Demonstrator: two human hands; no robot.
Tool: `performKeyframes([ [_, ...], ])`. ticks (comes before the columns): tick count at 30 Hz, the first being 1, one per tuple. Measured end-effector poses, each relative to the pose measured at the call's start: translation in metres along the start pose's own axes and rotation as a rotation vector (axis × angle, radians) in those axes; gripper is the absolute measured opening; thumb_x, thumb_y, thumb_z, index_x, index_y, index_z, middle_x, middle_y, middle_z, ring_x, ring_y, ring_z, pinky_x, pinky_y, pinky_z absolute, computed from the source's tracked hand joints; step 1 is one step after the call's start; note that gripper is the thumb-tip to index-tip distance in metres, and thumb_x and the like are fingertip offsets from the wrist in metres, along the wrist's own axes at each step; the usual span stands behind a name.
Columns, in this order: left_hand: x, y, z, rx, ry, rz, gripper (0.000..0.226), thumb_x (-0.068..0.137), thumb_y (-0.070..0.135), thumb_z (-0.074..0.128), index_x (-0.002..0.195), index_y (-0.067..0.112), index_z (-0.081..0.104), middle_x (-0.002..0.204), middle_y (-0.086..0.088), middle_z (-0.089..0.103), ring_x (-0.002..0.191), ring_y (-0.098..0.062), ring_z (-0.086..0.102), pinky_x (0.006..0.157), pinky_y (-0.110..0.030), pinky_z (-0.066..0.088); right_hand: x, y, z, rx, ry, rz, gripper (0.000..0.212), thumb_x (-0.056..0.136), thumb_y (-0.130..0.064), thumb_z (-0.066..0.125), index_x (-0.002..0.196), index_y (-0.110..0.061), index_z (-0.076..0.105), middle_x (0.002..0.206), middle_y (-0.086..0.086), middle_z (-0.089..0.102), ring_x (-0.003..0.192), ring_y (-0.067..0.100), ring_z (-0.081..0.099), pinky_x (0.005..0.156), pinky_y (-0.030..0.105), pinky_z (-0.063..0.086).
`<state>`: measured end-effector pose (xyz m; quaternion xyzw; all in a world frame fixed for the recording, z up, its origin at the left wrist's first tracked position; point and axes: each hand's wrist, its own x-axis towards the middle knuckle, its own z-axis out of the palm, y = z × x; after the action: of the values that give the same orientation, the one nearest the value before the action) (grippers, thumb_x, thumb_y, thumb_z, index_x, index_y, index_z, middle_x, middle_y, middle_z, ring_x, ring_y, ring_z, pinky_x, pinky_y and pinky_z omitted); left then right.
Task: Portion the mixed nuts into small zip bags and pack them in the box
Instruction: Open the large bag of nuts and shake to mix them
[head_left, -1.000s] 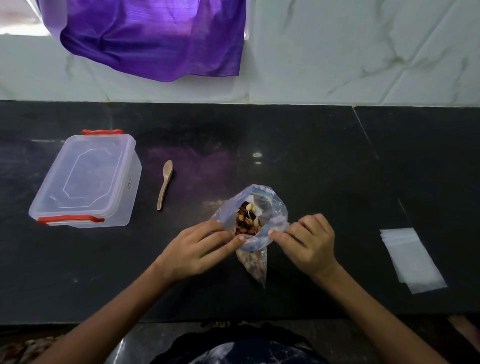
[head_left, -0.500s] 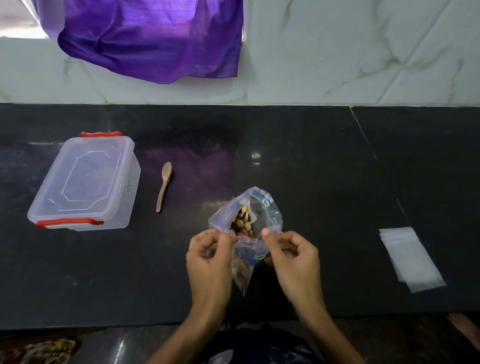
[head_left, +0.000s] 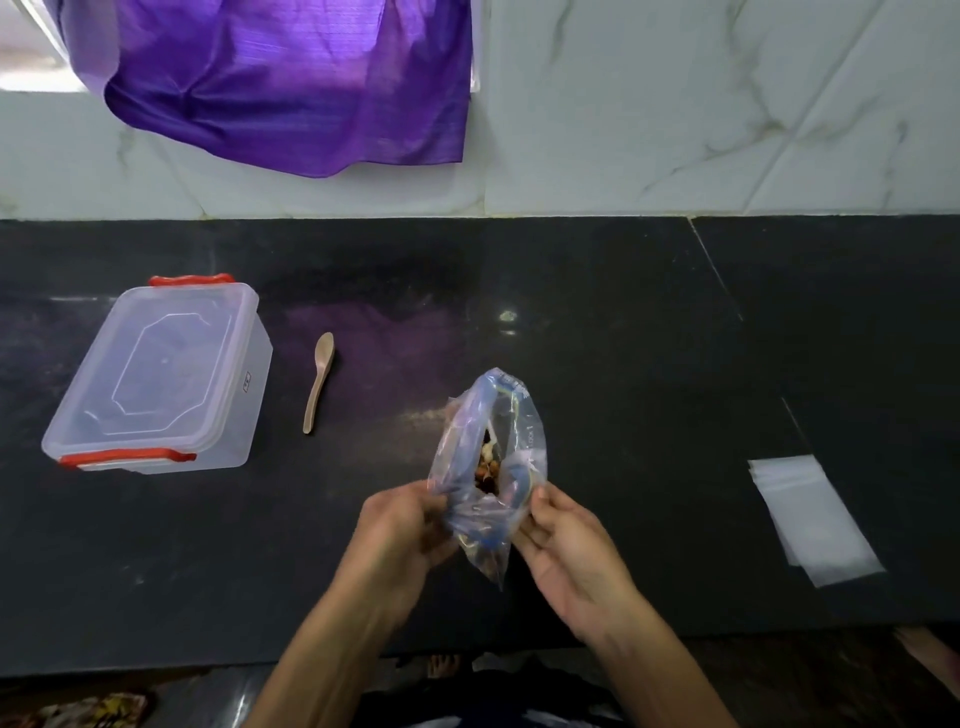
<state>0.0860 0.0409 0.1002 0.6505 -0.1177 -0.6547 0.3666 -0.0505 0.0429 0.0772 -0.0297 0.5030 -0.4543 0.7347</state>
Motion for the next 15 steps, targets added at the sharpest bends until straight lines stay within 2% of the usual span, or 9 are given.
performKeyframes([
  [2, -0.001, 0.000, 0.000, -0.001, -0.003, -0.113, 0.023, 0.093, 0.005, 0.041, 0.090, 0.010, 0.064, 0.077, -0.007, 0.058, 0.070, -0.018, 0.049, 0.066, -0.034, 0.039, 0.001, 0.000, 0.001, -0.016, 0.006, 0.000, 0.026, 0.099, -0.001, 0.037, 0.104, 0.001, 0.062, 0.106, 0.021, 0.067, 0.092, 0.025, 0.066, 0.078, 0.033, 0.054],
  [3, 0.000, -0.001, 0.000, 0.046, 0.013, -0.105, 0.022, 0.094, 0.008, 0.043, 0.089, 0.012, 0.064, 0.075, -0.005, 0.055, 0.068, -0.016, 0.045, 0.065, -0.033, 0.037, 0.002, -0.001, 0.002, -0.046, 0.013, -0.008, 0.026, 0.099, -0.002, 0.036, 0.106, 0.001, 0.061, 0.107, 0.022, 0.067, 0.093, 0.026, 0.066, 0.078, 0.033, 0.054],
  [5, 0.000, -0.003, 0.000, 0.109, -0.005, -0.055, 0.017, 0.095, 0.015, 0.050, 0.092, 0.009, 0.065, 0.076, -0.005, 0.063, 0.069, -0.017, 0.053, 0.064, -0.032, 0.039, 0.003, -0.001, 0.004, -0.129, 0.015, -0.038, 0.027, 0.100, -0.004, 0.036, 0.106, -0.001, 0.062, 0.104, 0.020, 0.068, 0.093, 0.026, 0.066, 0.074, 0.033, 0.055],
  [8, -0.001, -0.004, 0.001, 0.033, -0.085, -0.033, 0.020, 0.095, 0.021, 0.055, 0.095, 0.004, 0.066, 0.086, -0.012, 0.074, 0.075, -0.021, 0.069, 0.066, -0.030, 0.054, 0.004, -0.002, 0.006, -0.238, 0.027, -0.080, 0.027, 0.100, -0.006, 0.036, 0.100, -0.003, 0.064, 0.095, 0.015, 0.071, 0.089, 0.025, 0.068, 0.077, 0.034, 0.055],
  [10, 0.001, -0.005, 0.000, -0.088, -0.104, -0.044, 0.022, 0.097, 0.019, 0.050, 0.090, 0.005, 0.065, 0.077, -0.009, 0.074, 0.067, -0.018, 0.070, 0.062, -0.030, 0.056, 0.005, -0.005, 0.005, -0.287, 0.028, -0.068, 0.028, 0.100, -0.010, 0.038, 0.105, -0.001, 0.064, 0.101, 0.020, 0.070, 0.094, 0.030, 0.068, 0.080, 0.037, 0.055],
  [12, 0.003, -0.008, 0.000, -0.138, -0.132, -0.118, 0.023, 0.099, 0.016, 0.045, 0.088, 0.009, 0.064, 0.073, -0.006, 0.072, 0.071, -0.020, 0.066, 0.067, -0.032, 0.049, 0.009, -0.009, 0.003, -0.397, 0.027, -0.035, 0.036, 0.101, -0.029, 0.039, 0.112, -0.006, 0.064, 0.106, 0.017, 0.070, 0.097, 0.029, 0.068, 0.084, 0.040, 0.055],
  [14, 0.004, -0.011, 0.000, -0.047, -0.136, -0.127, 0.022, 0.099, 0.012, 0.044, 0.094, 0.013, 0.065, 0.078, -0.005, 0.069, 0.074, -0.018, 0.058, 0.066, -0.031, 0.041, 0.014, -0.013, 0.003, -0.559, 0.020, -0.023, 0.045, 0.096, -0.052, 0.038, 0.115, -0.020, 0.063, 0.109, 0.009, 0.070, 0.098, 0.024, 0.068, 0.090, 0.042, 0.053],
  [15, 0.005, -0.012, -0.001, 0.005, -0.132, -0.119, 0.022, 0.098, 0.008, 0.044, 0.097, 0.012, 0.065, 0.079, -0.006, 0.066, 0.071, -0.016, 0.055, 0.063, -0.029, 0.039, 0.014, -0.016, 0.005, -0.644, 0.012, -0.037, 0.044, 0.094, -0.055, 0.040, 0.114, -0.024, 0.063, 0.108, 0.005, 0.071, 0.098, 0.020, 0.068, 0.091, 0.041, 0.053],
])
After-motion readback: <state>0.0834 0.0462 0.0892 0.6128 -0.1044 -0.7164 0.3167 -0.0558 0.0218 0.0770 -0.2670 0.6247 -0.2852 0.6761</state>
